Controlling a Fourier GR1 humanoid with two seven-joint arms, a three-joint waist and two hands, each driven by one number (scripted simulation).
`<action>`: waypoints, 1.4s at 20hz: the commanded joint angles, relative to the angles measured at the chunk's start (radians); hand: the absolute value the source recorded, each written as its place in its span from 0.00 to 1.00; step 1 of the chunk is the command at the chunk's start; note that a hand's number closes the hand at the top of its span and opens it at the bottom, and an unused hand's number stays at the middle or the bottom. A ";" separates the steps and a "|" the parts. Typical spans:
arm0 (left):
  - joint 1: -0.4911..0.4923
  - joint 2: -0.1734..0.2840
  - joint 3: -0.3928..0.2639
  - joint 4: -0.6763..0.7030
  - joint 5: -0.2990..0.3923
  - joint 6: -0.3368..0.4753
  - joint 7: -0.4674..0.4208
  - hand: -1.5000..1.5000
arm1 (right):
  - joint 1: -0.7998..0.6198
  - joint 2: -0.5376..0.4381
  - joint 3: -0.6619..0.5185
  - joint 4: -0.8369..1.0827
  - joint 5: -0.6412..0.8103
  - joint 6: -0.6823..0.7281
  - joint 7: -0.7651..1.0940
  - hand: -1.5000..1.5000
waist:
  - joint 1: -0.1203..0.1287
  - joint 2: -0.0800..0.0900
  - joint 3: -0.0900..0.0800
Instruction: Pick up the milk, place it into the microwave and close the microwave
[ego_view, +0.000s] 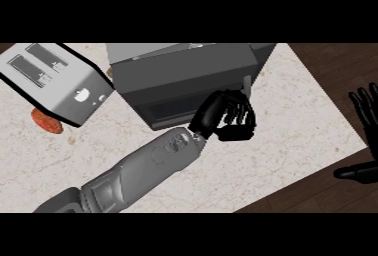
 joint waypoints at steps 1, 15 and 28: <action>-0.078 -0.026 0.024 0.012 0.034 0.008 -0.006 1.00 | -0.035 -0.013 0.009 -0.015 -0.020 0.064 -0.009 0.00 | -0.026 0.006 0.000; -0.184 -0.025 0.054 0.068 0.104 0.029 -0.029 1.00 | -0.103 -0.072 0.109 -0.123 -0.042 0.197 0.075 1.00 | -0.058 0.022 0.006; -0.190 -0.025 0.038 0.095 0.142 0.045 -0.047 1.00 | -0.141 -0.104 0.239 -0.337 -0.040 0.269 0.133 1.00 | -0.092 0.020 0.008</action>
